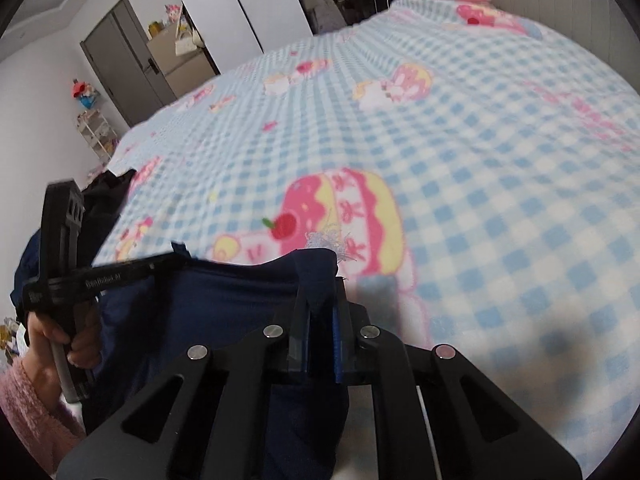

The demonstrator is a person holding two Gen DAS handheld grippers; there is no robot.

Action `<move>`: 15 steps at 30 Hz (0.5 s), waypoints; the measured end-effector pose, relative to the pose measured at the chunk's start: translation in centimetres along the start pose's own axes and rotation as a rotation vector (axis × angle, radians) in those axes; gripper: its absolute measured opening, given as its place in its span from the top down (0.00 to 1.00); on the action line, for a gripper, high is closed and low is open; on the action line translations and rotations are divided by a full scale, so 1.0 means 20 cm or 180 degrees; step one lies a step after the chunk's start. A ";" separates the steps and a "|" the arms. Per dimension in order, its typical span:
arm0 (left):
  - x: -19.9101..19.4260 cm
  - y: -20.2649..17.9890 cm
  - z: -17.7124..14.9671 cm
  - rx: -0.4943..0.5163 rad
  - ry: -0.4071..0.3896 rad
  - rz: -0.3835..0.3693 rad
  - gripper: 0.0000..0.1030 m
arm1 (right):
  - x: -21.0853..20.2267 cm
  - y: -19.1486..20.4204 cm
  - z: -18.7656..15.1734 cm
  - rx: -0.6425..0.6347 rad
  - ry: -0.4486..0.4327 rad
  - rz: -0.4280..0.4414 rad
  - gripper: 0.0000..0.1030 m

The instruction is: Fold clothes

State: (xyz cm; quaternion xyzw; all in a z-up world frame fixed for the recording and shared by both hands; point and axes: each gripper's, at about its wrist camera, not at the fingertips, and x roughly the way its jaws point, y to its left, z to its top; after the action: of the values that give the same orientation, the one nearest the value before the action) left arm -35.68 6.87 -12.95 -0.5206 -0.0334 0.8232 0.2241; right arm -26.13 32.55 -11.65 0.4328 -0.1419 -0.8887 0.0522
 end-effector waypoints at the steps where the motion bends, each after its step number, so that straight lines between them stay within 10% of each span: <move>1: 0.03 0.02 0.00 -0.0035 0.0025 0.0150 0.88 | 0.03 -0.03 -0.01 0.0065 0.0073 -0.0029 0.93; 9: -0.13 -0.11 -0.07 0.0305 -0.0334 -0.0285 0.88 | 0.01 -0.08 0.03 0.0178 -0.0074 -0.0105 0.55; 15: -0.05 -0.16 -0.10 0.0419 -0.0060 -0.0007 0.88 | 0.04 -0.05 0.03 0.0032 0.0043 -0.0279 0.55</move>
State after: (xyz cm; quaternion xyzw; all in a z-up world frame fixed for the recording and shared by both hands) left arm -32.45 9.06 -12.14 -0.4970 0.0180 0.8282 0.2584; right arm -27.18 33.37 -12.22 0.4449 -0.1269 -0.8865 0.0121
